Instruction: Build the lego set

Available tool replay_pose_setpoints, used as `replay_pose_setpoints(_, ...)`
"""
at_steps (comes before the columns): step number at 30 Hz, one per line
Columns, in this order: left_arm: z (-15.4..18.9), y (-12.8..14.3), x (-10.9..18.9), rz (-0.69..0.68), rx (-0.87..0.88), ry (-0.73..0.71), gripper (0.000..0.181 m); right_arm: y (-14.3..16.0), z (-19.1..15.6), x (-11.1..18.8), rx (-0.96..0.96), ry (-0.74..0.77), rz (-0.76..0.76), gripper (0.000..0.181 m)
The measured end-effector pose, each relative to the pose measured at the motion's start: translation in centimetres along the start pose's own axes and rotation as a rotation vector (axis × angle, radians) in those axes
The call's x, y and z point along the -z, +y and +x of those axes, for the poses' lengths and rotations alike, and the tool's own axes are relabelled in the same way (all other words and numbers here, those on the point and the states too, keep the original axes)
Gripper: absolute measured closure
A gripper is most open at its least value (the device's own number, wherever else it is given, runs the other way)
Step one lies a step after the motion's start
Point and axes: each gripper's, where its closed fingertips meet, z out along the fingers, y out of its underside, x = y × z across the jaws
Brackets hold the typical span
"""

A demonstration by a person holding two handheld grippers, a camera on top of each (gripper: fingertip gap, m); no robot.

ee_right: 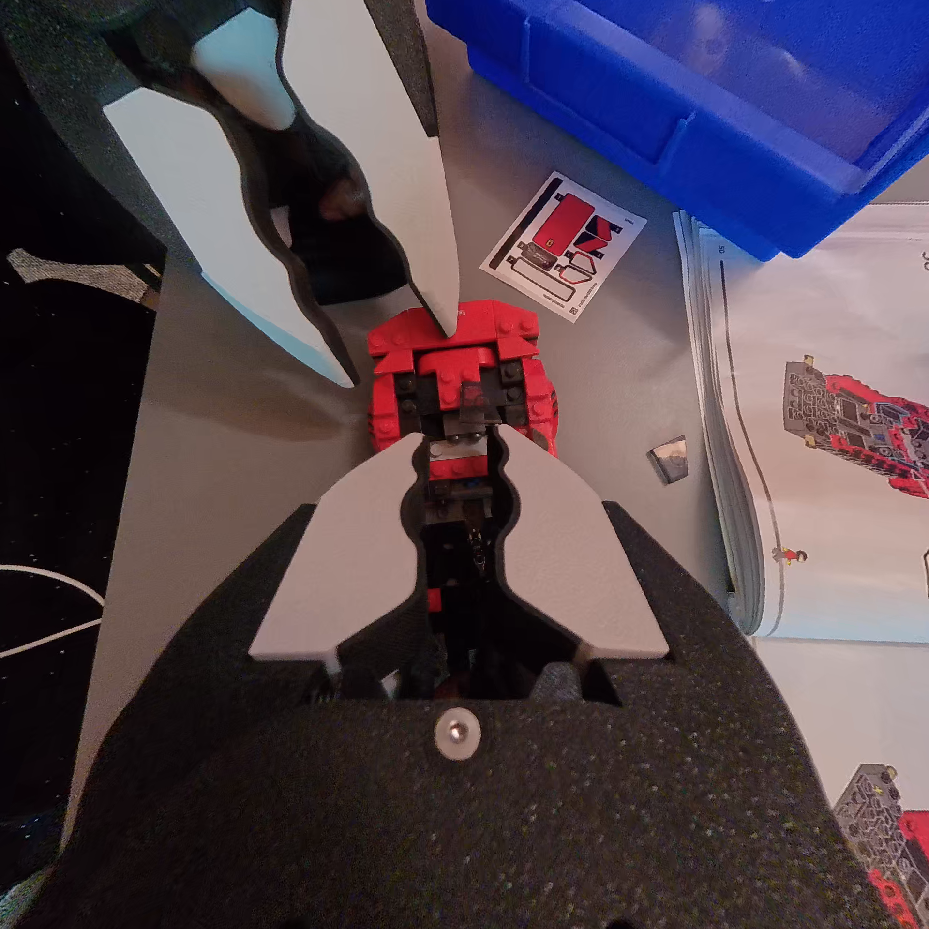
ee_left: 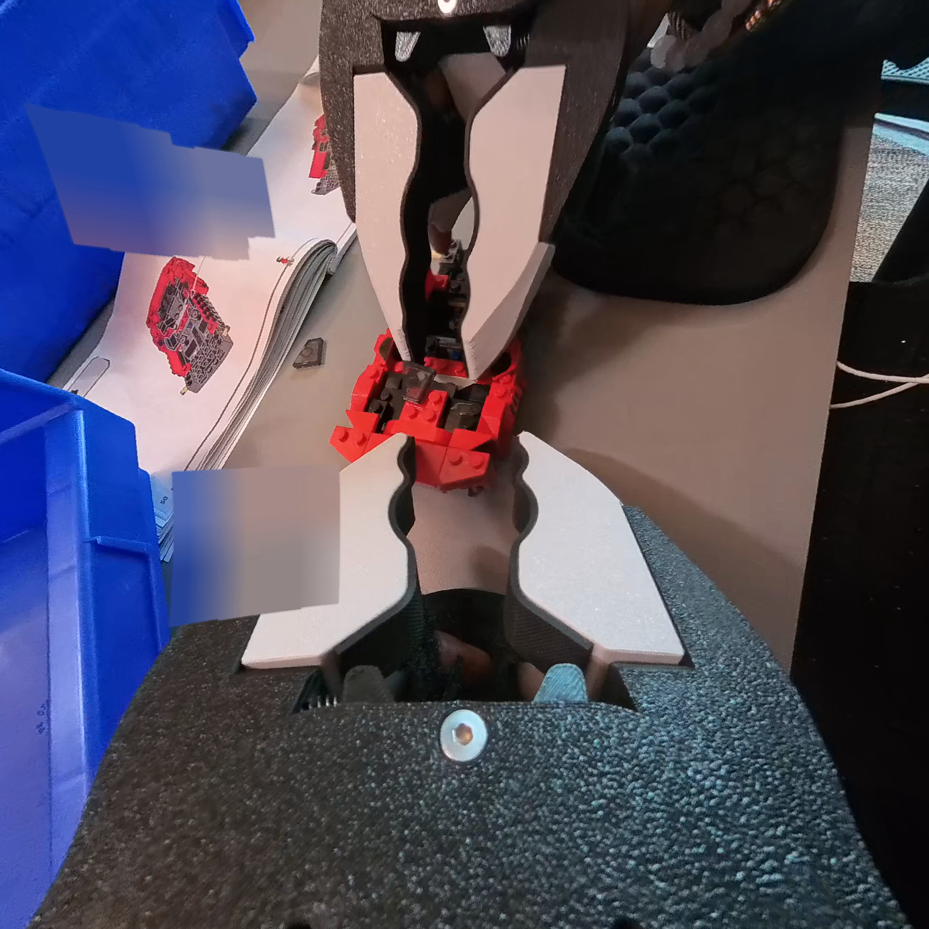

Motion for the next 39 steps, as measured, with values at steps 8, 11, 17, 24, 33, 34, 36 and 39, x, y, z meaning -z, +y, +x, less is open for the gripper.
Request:
replay_pose_setpoints(8,-2.6,-0.7,1.3,0.075,0.197,-0.041,0.157,-0.1,0.1,0.1,0.013,0.025,0.015,0.163)
replay_pose_setpoints(11,-4.3,1.0,1.0,-0.013,0.319,-0.073,0.158,-0.2,0.2,0.1,0.001,0.029,0.023,0.163)
replay_pose_setpoints(17,-3.5,0.8,0.2,-0.032,0.425,0.1,0.151,-0.2,0.2,-0.1,-0.006,0.034,0.023,0.163)
replay_pose_setpoints(24,-2.6,0.6,0.0,-0.039,0.409,0.177,0.151,-0.3,0.5,-0.2,0.006,0.049,0.019,0.167)
replay_pose_setpoints(33,-2.3,0.5,0.0,-0.046,0.4,0.196,0.149,-0.3,0.5,-0.1,0.026,0.057,-0.013,0.166)
replay_pose_setpoints(34,-2.3,0.5,0.0,-0.046,0.397,0.191,0.149,-0.3,0.5,0.1,0.031,0.062,-0.017,0.165)
replay_pose_setpoints(36,-2.1,0.6,0.1,-0.049,0.38,0.188,0.149,-0.5,0.9,0.6,0.085,0.084,-0.012,0.161)
replay_pose_setpoints(39,-1.9,0.5,0.2,-0.056,0.342,0.177,0.145,-1.0,0.4,1.2,0.286,0.033,-0.009,0.155)
